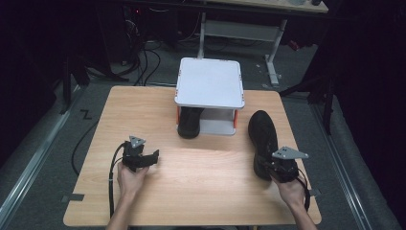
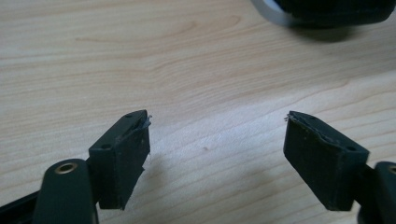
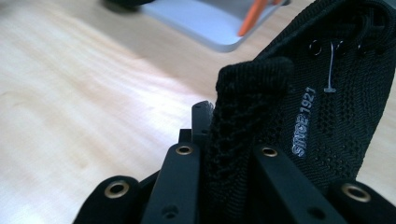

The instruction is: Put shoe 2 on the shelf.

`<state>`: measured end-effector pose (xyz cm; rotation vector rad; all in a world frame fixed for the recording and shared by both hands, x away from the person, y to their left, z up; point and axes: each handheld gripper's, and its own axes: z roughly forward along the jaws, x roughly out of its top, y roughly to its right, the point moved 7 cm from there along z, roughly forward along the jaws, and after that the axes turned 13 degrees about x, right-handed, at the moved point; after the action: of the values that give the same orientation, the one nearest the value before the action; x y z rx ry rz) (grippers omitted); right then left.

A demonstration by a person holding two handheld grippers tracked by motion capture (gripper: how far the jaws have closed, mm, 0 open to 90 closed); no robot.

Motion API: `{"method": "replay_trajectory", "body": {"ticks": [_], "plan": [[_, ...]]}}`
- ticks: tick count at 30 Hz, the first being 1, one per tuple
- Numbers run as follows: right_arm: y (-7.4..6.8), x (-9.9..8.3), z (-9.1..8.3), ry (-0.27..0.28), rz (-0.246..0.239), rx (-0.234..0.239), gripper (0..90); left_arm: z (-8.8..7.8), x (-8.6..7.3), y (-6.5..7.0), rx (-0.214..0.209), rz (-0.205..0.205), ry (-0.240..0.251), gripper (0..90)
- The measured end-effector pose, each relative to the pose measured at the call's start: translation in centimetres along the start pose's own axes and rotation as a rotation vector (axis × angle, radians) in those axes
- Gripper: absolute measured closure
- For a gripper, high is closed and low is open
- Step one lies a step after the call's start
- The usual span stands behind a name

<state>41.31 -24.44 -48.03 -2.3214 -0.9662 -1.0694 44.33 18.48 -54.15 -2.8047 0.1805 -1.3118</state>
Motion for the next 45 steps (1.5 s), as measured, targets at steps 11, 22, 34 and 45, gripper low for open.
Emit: {"method": "replay_trajectory", "body": {"ticks": [11, 22, 34, 45], "plan": [[-5.2, -0.7, -0.2, 0.001, -0.068, 0.092, 85.8, -1.3, 3.7, 0.7, -0.049, -0.004, 0.047, 23.3], [-7.8, 1.5, 1.6, 0.003, -0.130, 0.172, 85.8, -3.7, 11.1, 2.4, -0.123, 0.000, 0.142, 23.6], [-7.6, 4.4, 4.8, 0.000, -0.117, 0.175, 85.6, -3.8, 18.7, 4.6, -0.138, -0.014, 0.207, 27.1], [-6.6, 6.5, 7.9, -0.025, -0.084, 0.132, 85.5, -0.9, 21.1, 6.4, -0.102, -0.019, 0.140, 29.8]]}}
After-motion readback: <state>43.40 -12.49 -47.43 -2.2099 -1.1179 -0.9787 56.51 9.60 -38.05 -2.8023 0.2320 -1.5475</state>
